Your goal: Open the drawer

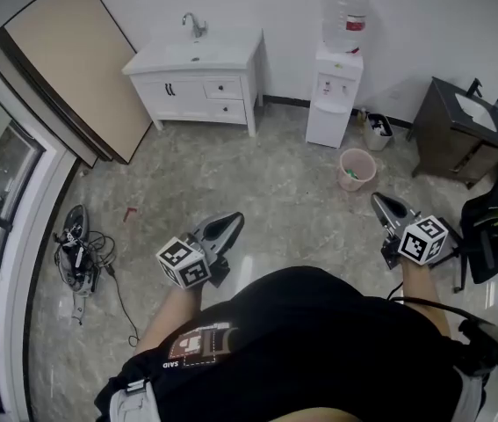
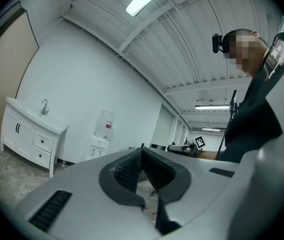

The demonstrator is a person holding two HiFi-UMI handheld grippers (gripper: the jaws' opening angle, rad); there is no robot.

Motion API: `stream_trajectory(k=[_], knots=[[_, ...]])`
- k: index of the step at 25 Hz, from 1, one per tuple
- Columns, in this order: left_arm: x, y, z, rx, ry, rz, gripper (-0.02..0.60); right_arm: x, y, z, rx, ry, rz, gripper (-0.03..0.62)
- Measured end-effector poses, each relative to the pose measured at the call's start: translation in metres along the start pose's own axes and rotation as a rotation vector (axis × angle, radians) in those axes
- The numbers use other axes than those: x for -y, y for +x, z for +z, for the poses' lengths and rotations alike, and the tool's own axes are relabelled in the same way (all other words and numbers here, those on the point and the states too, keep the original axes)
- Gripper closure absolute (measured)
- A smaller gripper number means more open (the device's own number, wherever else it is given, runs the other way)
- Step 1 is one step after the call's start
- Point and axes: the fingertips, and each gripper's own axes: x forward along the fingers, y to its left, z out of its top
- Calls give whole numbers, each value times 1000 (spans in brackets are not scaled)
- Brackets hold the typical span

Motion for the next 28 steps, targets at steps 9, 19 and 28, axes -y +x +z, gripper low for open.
stream_trajectory(k=[9,19,28], knots=[[-59,2,10,15,-27,35,583,16,67,10,-33,-4,21,595],[-105,81,15,9,-10,95,583,103,132,24,-48,6,106,595],[-144,204,45,47,-1,183,583,230,198,90,-37,-29,209,595]])
